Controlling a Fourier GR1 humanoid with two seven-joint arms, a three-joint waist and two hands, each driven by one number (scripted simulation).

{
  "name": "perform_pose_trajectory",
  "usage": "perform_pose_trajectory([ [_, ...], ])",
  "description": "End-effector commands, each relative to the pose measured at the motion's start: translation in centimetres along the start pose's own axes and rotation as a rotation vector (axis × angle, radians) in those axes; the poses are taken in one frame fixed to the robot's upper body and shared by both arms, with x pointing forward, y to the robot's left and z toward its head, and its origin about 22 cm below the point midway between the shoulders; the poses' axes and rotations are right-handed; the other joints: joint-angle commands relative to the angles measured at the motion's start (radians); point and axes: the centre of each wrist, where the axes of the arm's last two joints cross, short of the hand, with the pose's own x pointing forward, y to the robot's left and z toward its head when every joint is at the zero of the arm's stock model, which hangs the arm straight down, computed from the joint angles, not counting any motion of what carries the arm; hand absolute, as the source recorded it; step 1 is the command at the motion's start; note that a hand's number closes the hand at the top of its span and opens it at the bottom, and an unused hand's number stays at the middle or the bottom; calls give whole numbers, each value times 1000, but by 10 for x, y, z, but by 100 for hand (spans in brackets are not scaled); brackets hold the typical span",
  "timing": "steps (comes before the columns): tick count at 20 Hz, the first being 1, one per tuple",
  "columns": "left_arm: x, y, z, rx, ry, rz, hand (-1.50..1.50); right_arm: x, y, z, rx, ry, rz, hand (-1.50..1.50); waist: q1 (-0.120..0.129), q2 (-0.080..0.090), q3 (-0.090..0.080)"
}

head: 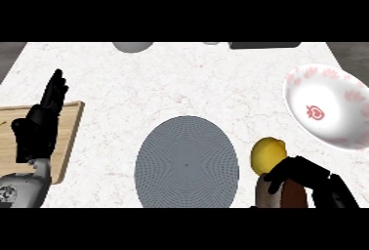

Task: Pick the cupcake from the placemat and place it in the bowl

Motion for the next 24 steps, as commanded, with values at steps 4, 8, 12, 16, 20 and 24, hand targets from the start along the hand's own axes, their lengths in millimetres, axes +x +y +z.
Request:
perform_pose_trajectory([
  [4, 8, -1, -12, -26, -30, 9, 0, -25, -62, -30, -207, 61, -59, 150, 39, 10, 1],
  [8, 5, -3, -13, -32, -23, 18, 0, -73, -91, -58, -255, 63, -104, 150, 43, 11, 2],
  [12, 6, -1, 2, -36, -35, 14, 0, -97, -97, -85, -342, 80, 59, 150, 55, 10, 1],
  [16, 15, -12, -15, -41, -27, 5, 0, -154, -101, -86, -325, 94, 198, 150, 50, 13, 2],
  [20, 24, -22, -13, -53, -44, 22, 0, -177, -138, -115, -386, 132, 338, 150, 66, 17, 3],
  [24, 15, -3, -1, -77, -45, 8, 0, -224, -122, -115, -397, 170, 366, 150, 74, 16, 3],
])
